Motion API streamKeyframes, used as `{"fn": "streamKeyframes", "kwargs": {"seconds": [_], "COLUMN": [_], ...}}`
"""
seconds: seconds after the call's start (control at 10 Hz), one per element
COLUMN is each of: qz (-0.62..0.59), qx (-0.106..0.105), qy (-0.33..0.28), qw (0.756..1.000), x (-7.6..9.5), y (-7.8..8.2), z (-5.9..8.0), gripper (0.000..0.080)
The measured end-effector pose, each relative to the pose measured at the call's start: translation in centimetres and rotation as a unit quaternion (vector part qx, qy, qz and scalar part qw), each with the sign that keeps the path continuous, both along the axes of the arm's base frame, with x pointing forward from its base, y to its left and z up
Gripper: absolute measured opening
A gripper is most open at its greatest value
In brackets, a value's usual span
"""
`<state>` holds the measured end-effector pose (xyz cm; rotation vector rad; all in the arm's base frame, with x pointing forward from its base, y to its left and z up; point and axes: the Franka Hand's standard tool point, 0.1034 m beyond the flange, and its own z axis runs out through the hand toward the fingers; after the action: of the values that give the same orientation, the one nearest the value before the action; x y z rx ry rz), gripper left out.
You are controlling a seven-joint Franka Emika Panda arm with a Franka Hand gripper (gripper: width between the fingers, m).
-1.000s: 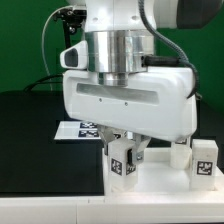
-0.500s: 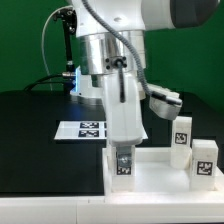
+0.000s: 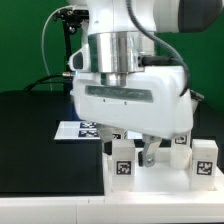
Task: Assemble square table
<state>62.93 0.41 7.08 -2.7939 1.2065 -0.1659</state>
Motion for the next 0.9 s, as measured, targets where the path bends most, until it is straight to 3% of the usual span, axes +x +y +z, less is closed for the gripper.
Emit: {"fn": "streamKeyframes", "kwargs": {"seconds": [0.3, 0.5, 0.7, 0.9], "qz": [0.1, 0.313, 0.299, 0.266], "qx": [-0.017, -0.065, -0.063, -0.057], "qy": [-0.004, -0.02, -0.017, -0.016], "qw": [0.995, 0.947, 0.952, 0.962], "x": [0.1, 1.4, 1.2, 1.2], "y": [-0.2, -0.4, -0.5, -0.5], "z": [0.0, 1.0, 0.7, 0.7], "gripper": [0.0648, 0.0648, 0.0648, 0.0396]}}
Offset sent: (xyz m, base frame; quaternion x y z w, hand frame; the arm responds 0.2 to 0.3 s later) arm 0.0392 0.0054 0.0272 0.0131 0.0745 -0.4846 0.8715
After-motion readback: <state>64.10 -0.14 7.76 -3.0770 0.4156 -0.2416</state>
